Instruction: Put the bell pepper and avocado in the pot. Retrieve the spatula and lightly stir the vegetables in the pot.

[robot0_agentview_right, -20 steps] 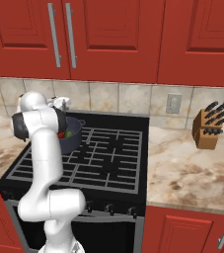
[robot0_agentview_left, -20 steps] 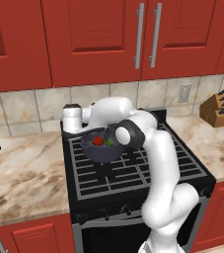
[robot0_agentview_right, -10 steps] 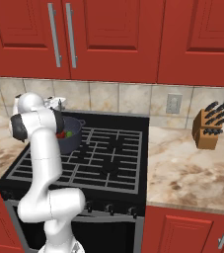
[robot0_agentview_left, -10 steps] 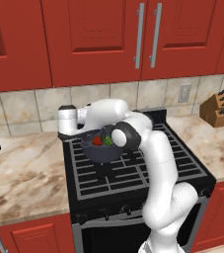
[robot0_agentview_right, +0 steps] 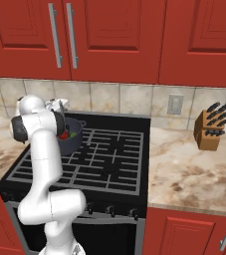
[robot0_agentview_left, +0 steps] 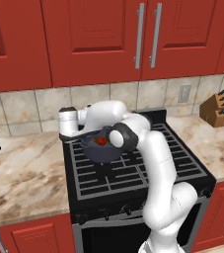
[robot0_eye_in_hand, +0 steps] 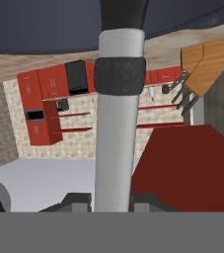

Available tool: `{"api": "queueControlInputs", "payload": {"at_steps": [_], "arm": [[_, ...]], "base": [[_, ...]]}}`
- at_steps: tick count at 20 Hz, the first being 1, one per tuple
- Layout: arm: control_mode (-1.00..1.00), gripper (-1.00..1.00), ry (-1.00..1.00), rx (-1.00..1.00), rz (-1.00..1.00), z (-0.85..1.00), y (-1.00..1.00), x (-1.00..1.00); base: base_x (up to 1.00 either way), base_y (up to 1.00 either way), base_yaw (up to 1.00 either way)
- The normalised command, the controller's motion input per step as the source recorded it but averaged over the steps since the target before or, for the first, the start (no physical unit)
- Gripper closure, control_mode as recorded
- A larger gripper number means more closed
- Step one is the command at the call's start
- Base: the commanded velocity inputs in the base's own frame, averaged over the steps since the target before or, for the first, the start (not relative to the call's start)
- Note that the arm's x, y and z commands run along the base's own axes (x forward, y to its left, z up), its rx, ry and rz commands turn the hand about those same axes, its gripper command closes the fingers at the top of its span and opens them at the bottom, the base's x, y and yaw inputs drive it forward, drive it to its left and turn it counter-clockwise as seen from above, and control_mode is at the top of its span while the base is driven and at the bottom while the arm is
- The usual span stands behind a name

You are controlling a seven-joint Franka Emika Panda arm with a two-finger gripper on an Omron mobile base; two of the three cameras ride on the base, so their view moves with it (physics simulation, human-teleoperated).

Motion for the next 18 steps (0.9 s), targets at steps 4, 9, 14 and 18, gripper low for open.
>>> {"api": "queueControlInputs", "payload": {"at_steps": [4, 9, 14, 18], "arm": [[-1.0, 1.0, 0.02, 0.0, 0.0, -0.5, 0.11, 0.21], [-1.0, 1.0, 0.02, 0.0, 0.0, -0.09, 0.13, 0.0], [-1.0, 1.0, 0.0, 0.0, 0.0, 0.12, 0.03, 0.0], [-1.0, 1.0, 0.04, -0.01, 0.0, 0.09, -0.1, -0.01]], "base": [[0.0, 0.0, 0.0], [0.0, 0.0, 0.0], [0.0, 0.0, 0.0], [0.0, 0.0, 0.0]]}}
